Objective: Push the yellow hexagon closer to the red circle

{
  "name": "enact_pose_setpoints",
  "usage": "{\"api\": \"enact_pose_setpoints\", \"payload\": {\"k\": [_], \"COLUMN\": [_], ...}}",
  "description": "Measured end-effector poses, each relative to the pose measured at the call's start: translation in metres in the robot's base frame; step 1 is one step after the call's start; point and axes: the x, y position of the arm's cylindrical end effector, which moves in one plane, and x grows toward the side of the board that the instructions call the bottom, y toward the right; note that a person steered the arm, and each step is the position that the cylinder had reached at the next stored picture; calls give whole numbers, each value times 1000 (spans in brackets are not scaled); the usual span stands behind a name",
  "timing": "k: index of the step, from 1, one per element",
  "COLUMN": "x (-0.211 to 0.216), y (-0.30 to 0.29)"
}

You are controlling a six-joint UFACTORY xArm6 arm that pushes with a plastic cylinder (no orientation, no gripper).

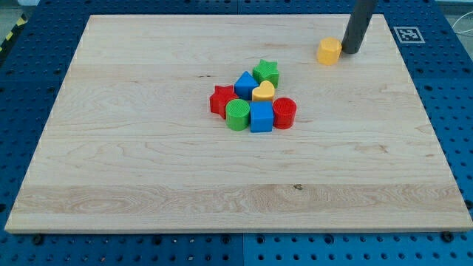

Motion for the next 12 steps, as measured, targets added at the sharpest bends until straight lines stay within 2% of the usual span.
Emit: {"api": "enact_pose_setpoints", "payload": {"k": [1, 4, 5, 6, 7, 9, 12], "x": [-10, 70, 66, 42, 39, 83, 97], "y": [-13, -31, -31, -34, -56, -69, -75]}}
